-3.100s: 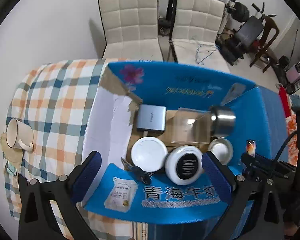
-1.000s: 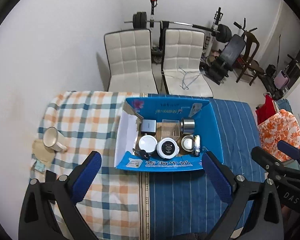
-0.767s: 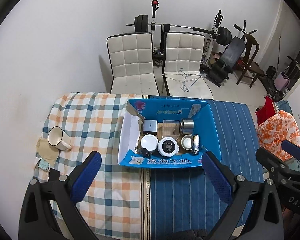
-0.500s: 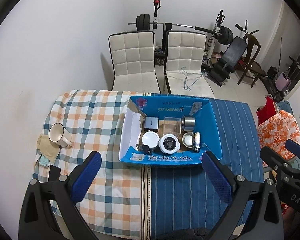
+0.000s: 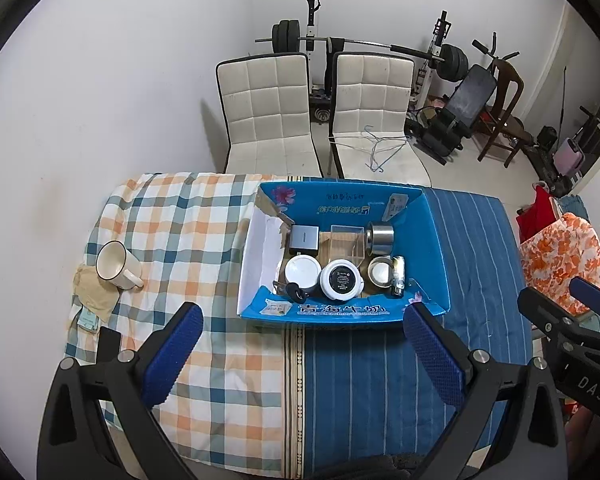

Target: Organize rigid objects

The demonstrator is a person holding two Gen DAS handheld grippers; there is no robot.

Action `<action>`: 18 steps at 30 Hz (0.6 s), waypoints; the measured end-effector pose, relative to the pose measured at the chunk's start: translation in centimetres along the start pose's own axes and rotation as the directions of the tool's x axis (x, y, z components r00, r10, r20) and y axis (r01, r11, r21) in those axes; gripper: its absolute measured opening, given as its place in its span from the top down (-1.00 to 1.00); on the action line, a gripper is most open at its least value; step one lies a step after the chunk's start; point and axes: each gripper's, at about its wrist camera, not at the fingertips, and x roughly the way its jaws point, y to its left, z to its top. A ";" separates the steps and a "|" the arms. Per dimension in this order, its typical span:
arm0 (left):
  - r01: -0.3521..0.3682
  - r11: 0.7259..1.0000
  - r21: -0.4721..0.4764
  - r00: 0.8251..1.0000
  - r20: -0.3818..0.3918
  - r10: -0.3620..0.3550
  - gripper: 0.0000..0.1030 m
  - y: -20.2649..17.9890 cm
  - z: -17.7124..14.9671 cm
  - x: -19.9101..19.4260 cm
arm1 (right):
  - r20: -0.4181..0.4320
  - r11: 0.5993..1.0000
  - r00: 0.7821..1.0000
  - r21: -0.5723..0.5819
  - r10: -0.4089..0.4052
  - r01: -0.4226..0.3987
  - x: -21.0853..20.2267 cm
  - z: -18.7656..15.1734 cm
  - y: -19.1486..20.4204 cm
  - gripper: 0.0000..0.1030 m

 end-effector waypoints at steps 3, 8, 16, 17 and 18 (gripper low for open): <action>-0.001 1.000 0.000 1.000 0.000 0.001 -1.00 0.0 0.0 0.0 | 0.004 1.000 1.000 -0.003 -0.004 0.004 0.0 0.0 0.0 -0.78; 0.000 1.000 0.000 1.000 0.002 0.000 -1.00 0.1 0.1 0.0 | 0.012 1.000 1.000 -0.003 -0.008 0.008 -0.1 0.1 0.0 -0.78; -0.003 1.000 0.001 1.000 0.007 0.003 -1.00 0.1 0.1 0.2 | 0.022 1.000 1.000 -0.002 -0.011 0.011 -0.3 0.3 0.0 -0.78; -0.003 1.000 0.000 1.000 0.008 0.003 -1.00 0.2 0.0 0.3 | 0.022 1.000 1.000 -0.003 -0.011 0.011 -0.3 0.3 0.0 -0.78; -0.003 1.000 -0.001 1.000 0.008 0.003 -1.00 0.3 0.1 0.3 | 0.022 1.000 1.000 -0.005 -0.010 0.010 -0.4 0.3 0.0 -0.78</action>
